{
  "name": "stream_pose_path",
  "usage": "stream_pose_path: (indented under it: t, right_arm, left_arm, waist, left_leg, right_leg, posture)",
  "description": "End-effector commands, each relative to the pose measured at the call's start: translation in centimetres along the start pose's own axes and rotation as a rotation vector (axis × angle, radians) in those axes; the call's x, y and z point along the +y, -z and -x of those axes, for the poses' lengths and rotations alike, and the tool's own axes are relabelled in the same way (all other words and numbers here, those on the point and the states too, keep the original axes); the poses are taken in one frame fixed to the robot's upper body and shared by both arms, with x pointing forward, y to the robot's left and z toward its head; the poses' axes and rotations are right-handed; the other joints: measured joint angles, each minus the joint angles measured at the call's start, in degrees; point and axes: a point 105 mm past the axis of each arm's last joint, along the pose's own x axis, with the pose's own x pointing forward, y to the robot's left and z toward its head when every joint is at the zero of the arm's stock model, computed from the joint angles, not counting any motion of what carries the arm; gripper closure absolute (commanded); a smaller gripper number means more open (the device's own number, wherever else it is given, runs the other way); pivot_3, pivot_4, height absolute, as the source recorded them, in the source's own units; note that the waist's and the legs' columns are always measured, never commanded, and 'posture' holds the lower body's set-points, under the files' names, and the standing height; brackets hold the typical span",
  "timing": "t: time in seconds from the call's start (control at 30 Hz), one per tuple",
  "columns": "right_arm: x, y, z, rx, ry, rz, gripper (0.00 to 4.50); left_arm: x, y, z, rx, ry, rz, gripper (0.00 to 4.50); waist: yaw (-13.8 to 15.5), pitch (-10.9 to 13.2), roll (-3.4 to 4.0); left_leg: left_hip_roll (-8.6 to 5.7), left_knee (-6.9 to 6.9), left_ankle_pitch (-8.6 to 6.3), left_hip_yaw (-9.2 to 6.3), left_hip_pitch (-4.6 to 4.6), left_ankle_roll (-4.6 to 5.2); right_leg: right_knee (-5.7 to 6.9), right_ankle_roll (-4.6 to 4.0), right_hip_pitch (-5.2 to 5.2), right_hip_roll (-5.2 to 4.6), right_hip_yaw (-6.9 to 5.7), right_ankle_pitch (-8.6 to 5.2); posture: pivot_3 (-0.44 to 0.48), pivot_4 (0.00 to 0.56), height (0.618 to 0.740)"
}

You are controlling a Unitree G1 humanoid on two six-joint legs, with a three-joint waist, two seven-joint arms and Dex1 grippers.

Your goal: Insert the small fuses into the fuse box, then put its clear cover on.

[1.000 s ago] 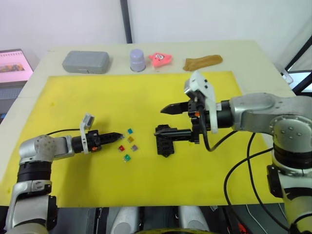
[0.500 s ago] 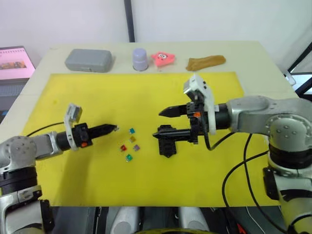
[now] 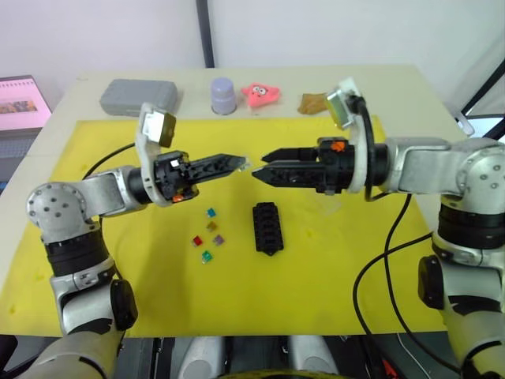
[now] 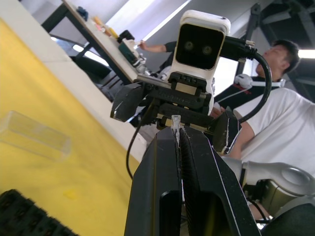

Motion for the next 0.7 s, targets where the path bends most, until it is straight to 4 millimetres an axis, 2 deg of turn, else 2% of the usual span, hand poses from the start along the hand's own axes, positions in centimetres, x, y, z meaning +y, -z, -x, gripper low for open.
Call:
stream_pose_path:
  t: [0.03, 0.07, 0.5, 0.6, 0.63, 0.67, 0.7]
  right_arm:
    - [1.00, -1.04, 0.13, -0.046, -0.023, -0.011, 1.86]
    - [1.00, -1.03, 0.13, -0.045, -0.020, -0.024, 2.27]
    - [1.68, -0.78, -0.35, -0.032, -0.047, -0.062, 2.27]
    - [1.68, -0.76, -0.45, -0.030, -0.046, -0.062, 3.08]
    - [1.66, -0.73, -0.46, -0.027, -0.043, -0.062, 3.65]
    - [1.67, -0.70, -0.47, -0.024, -0.043, -0.061, 3.94]
    - [1.66, -0.70, -0.47, -0.023, -0.041, -0.060, 3.94]
  left_arm:
    - [-1.26, -0.71, -0.60, -0.004, 0.043, -0.043, 4.50]
    - [-1.26, -0.73, -0.68, -0.005, 0.042, -0.042, 4.50]
    - [-1.05, -0.72, -0.90, -0.018, 0.020, -0.032, 4.50]
    - [-0.95, -0.64, -0.85, -0.021, 0.013, -0.030, 4.50]
    - [-0.93, -0.62, -0.83, -0.022, 0.012, -0.029, 4.50]
    - [-0.91, -0.62, -0.81, -0.023, 0.010, -0.028, 4.50]
    - [-0.91, -0.61, -0.81, -0.023, 0.010, -0.028, 4.50]
  waist:
    - [0.0, 0.0, 0.00]
    - [0.0, 0.0, 0.00]
    - [0.0, 0.0, -0.02]
    - [0.0, 0.0, -0.02]
    - [0.0, 0.0, -0.02]
    - [0.0, 0.0, -0.03]
    - [0.0, 0.0, -0.03]
  left_leg:
    - [0.00, 0.00, 0.00, 0.00, 0.00, 0.00]
    - [0.00, 0.00, 0.00, 0.00, 0.00, 0.00]
    - [0.01, 0.00, 0.00, 0.03, 0.00, 0.02]
    - [0.01, 0.00, 0.00, 0.03, 0.00, 0.02]
    - [0.01, 0.00, 0.00, 0.03, 0.00, 0.02]
    - [0.01, 0.00, 0.00, 0.03, 0.00, 0.02]
    - [0.01, 0.00, 0.00, 0.03, -0.01, 0.02]
  right_leg:
    - [0.00, 0.00, 0.01, 0.00, 0.00, 0.00]
    - [-0.01, 0.00, 0.01, 0.01, 0.00, 0.00]
    - [-0.02, 0.00, 0.01, 0.10, 0.00, 0.00]
    - [-0.02, 0.00, 0.01, 0.11, 0.00, 0.00]
    - [-0.02, 0.00, 0.01, 0.11, 0.00, 0.00]
    - [-0.03, 0.00, 0.02, 0.11, 0.00, 0.00]
    - [-0.03, 0.00, 0.02, 0.11, 0.00, 0.00]
  posture:
    - [0.000, 0.150, 0.740]
    - [0.000, 0.150, 0.740]
    - [0.000, 0.150, 0.740]
    - [0.000, 0.150, 0.740]
    - [0.000, 0.150, 0.740]
    - [0.000, 0.150, 0.740]
    - [0.000, 0.150, 0.740]
